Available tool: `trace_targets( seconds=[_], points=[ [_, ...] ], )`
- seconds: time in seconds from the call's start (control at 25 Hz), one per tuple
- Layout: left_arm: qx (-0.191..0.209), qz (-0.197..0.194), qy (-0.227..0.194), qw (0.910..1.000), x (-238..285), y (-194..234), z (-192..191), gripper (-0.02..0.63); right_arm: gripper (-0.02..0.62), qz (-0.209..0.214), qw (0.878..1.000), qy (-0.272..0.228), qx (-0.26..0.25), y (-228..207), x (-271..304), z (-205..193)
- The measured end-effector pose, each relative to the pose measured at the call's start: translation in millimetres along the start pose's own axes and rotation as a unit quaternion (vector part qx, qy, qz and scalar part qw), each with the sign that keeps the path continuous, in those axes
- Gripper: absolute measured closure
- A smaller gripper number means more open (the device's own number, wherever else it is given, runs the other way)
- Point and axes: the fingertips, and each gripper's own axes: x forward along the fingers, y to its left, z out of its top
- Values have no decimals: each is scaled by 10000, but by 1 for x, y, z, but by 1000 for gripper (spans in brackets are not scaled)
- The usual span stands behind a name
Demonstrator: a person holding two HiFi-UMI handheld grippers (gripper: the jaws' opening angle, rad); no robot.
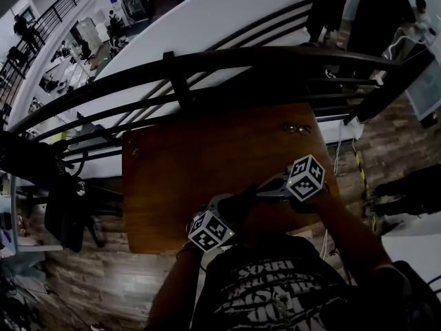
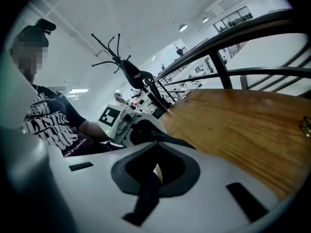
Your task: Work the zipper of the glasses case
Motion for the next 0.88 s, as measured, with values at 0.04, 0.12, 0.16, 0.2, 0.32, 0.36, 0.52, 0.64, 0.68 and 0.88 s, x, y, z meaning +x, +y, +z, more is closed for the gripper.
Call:
trace_targets(
  seconds=[0.04,0.12,0.16,0.2,0.32,0.36,0.52,0.64,0.68,0.88],
  points=[
    [-12,7,-22,10000,-1,1,0,342,597,4,10000,-7,3,-1,-1,1],
    [-37,19,-50,10000,-5,3,-1,342,597,12,10000,-12,1,-3,-1,3],
    [-52,24,-62,10000,-6,4,-1,342,597,18,10000,-11,-4,-5,-1,4],
    [-67,29,-76,9999,-8,5,-2,344,597,22,10000,-12,-8,-5,-1,5],
    [-101,48,-128,9999,-13,7,-2,344,597,48,10000,-47,-5,-7,-1,9],
    [-114,55,-147,9998,-15,7,-1,344,597,68,9999,-74,6,-7,-2,10],
    [-127,77,-200,9997,-19,10,-1,344,597,134,9998,-159,49,-11,-3,13],
    [-142,89,-253,9995,-23,12,1,345,597,141,9997,-191,46,-11,-5,16],
    [-150,90,-273,9995,-24,12,2,345,597,144,9997,-200,44,-11,-5,17],
    [-176,102,-346,9992,-28,14,3,345,597,190,9996,-225,55,-15,-8,19]
  ],
)
